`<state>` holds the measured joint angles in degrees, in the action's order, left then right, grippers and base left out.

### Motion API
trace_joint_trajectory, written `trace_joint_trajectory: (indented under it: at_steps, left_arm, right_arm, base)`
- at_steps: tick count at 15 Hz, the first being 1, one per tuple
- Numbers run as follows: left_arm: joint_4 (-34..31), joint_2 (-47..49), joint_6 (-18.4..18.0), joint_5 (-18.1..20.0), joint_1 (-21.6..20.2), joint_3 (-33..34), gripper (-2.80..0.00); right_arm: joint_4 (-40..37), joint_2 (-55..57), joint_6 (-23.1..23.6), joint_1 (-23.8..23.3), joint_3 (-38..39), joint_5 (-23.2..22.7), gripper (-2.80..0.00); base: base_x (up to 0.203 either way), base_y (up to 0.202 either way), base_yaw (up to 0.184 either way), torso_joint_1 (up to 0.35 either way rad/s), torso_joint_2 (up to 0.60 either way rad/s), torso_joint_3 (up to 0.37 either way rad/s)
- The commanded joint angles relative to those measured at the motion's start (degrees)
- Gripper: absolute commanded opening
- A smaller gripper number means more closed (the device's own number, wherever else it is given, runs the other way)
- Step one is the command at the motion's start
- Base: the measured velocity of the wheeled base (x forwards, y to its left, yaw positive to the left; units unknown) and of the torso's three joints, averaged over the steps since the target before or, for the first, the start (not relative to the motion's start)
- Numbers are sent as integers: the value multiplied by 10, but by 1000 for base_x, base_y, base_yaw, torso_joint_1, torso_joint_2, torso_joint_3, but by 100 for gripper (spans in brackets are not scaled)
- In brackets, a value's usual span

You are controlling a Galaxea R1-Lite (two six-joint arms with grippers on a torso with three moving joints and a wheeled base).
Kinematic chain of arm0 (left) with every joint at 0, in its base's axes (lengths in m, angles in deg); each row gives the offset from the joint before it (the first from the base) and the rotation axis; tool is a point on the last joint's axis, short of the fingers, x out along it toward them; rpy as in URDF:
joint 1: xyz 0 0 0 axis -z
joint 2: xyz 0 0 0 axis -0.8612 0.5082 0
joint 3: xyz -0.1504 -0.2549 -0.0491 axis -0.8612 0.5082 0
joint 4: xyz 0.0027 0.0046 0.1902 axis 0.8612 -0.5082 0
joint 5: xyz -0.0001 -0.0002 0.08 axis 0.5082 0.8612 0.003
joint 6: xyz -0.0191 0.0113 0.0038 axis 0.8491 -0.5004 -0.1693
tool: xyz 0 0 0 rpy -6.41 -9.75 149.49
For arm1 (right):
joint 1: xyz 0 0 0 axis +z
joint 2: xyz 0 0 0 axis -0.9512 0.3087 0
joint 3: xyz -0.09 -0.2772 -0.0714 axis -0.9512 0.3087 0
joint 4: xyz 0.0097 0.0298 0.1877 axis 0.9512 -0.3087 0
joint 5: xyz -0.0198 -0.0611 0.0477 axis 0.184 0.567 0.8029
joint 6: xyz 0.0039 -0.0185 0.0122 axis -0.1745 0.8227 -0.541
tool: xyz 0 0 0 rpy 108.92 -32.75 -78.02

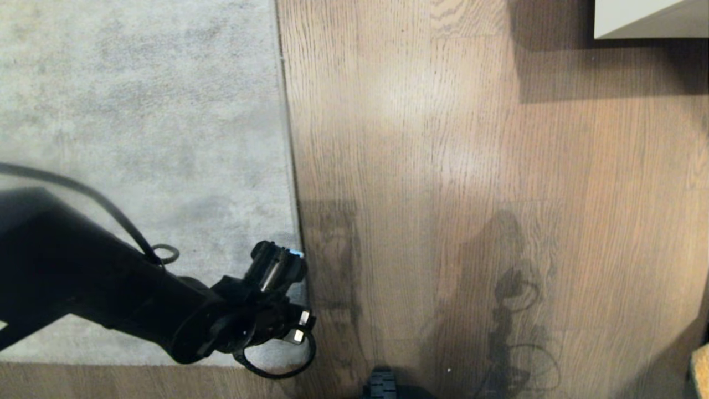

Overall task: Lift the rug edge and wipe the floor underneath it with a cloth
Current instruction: Lift up the carpet

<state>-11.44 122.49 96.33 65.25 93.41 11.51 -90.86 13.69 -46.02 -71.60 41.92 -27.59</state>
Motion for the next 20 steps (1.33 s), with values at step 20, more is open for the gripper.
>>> trace_joint_trajectory:
  at_steps: [20]
  left_arm:
    - [-192, 101, -11, -203, 19, -187, 0]
  right_arm:
    - [0, 1, 1, 0, 0, -1, -280]
  base:
    - [0, 0, 0, 0, 0, 0]
